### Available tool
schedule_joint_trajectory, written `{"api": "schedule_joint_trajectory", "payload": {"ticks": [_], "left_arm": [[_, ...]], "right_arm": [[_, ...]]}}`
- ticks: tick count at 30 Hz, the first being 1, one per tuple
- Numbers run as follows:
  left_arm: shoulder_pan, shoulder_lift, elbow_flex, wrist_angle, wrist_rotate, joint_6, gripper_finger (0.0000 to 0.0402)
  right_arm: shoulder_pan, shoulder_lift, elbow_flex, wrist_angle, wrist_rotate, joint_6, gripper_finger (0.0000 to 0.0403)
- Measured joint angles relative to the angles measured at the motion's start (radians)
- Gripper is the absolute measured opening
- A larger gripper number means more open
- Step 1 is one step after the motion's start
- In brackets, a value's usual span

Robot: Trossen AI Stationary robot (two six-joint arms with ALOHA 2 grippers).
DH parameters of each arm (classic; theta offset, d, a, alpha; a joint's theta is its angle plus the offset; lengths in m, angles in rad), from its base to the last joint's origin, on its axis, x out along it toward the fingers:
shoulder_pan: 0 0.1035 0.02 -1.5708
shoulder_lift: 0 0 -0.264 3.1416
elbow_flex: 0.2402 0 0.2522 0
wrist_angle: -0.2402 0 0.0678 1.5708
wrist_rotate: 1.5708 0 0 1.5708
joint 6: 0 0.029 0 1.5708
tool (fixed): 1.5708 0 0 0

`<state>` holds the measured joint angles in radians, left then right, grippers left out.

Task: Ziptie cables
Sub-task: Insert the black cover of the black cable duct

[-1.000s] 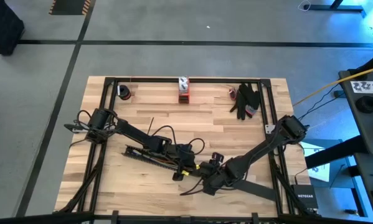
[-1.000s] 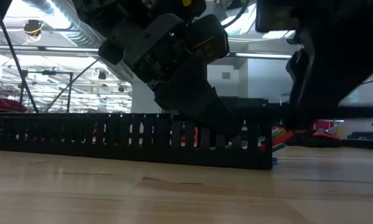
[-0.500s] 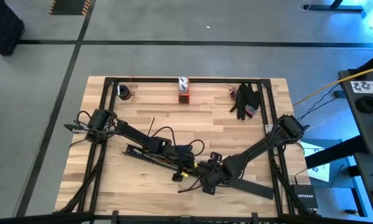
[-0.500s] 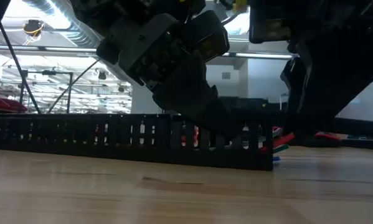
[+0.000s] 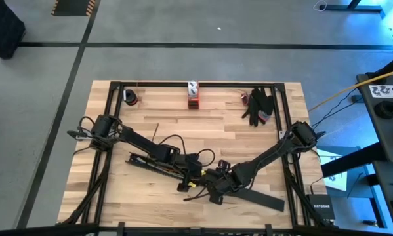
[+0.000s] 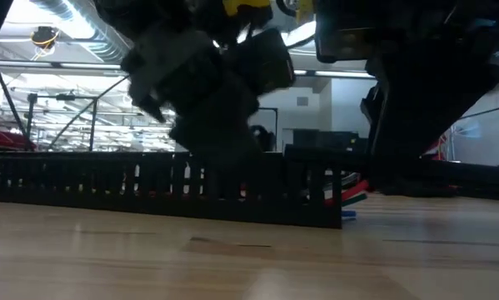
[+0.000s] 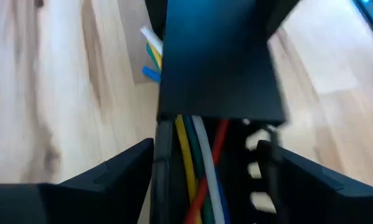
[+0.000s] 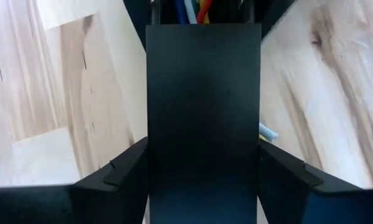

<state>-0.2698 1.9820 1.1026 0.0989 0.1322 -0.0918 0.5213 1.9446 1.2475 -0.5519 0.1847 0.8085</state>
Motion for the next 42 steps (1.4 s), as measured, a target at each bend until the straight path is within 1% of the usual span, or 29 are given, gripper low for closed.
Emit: {"api": "schedule_joint_trajectory", "payload": {"ticks": [5, 9, 13, 16, 17, 20, 26, 30, 37, 42], "left_arm": [[0.002, -0.065, 0.003, -0.021, 0.001, 0.002, 0.0282], [0.002, -0.070, 0.001, -0.007, -0.001, 0.002, 0.0282], [0.012, -0.076, 0.002, 0.057, -0.023, -0.030, 0.0282], [0.023, -0.076, 0.002, 0.065, -0.034, -0.053, 0.0282], [0.024, -0.076, 0.002, 0.065, -0.052, -0.055, 0.0282], [0.032, -0.065, 0.003, 0.018, -0.098, -0.049, 0.0282], [0.032, -0.012, 0.011, -0.056, -0.098, -0.064, 0.0282], [0.024, -0.012, 0.011, -0.087, -0.101, -0.066, 0.0282], [0.021, -0.023, 0.004, -0.081, -0.102, -0.074, 0.0282], [0.022, -0.068, 0.002, -0.107, -0.104, -0.063, 0.0282]], "right_arm": [[0.000, 0.000, -0.001, 0.003, 0.002, 0.004, 0.0230], [0.000, 0.000, -0.002, 0.009, -0.001, 0.004, 0.0230], [0.001, 0.001, -0.002, 0.007, -0.002, 0.006, 0.0230], [0.001, 0.001, -0.003, 0.009, -0.004, 0.006, 0.0230], [0.001, 0.001, -0.003, 0.010, -0.004, 0.006, 0.0230], [0.001, 0.001, -0.002, 0.012, -0.004, 0.004, 0.0230], [-0.004, 0.009, 0.064, -0.058, -0.005, -0.029, 0.0230], [-0.027, 0.011, 0.104, -0.084, -0.020, -0.043, 0.0230], [-0.069, 0.034, 0.112, -0.048, -0.050, -0.066, 0.0230], [-0.065, 0.045, 0.116, -0.034, -0.039, -0.076, 0.0230]]}}
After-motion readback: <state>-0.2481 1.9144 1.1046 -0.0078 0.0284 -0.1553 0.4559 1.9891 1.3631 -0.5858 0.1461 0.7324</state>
